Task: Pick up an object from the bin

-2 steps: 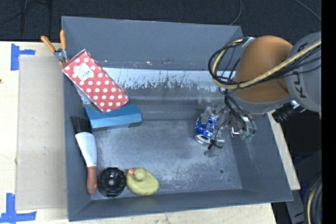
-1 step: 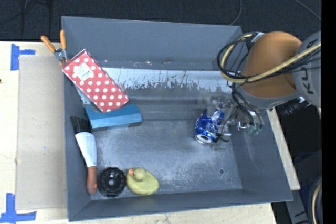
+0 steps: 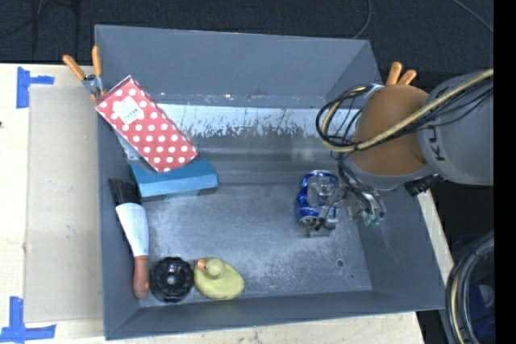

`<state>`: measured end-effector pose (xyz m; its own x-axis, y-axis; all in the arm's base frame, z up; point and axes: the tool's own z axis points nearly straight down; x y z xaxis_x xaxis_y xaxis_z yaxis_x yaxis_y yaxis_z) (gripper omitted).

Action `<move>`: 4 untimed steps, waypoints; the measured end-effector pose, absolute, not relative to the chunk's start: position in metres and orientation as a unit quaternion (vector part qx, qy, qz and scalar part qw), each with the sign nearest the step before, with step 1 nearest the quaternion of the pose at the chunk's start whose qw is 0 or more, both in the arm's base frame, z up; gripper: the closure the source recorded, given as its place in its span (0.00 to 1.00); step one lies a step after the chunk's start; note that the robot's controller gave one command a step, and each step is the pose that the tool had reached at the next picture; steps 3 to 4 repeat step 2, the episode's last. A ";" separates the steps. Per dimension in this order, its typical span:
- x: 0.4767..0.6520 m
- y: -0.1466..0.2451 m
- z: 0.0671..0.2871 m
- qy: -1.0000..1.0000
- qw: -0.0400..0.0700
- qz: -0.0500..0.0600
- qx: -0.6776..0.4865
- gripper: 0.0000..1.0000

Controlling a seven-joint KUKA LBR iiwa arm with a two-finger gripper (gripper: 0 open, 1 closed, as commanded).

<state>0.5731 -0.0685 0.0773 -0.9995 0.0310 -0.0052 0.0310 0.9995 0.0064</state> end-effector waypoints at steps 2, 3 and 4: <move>0.578 -0.069 0.077 1.000 0.005 0.004 0.013 1.00; 0.578 -0.069 0.077 1.000 0.005 0.004 0.013 1.00; 0.578 -0.069 0.077 1.000 0.005 0.004 0.013 1.00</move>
Offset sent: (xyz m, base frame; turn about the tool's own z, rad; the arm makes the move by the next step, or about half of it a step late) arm 0.0035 -0.0047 -0.0073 -0.0060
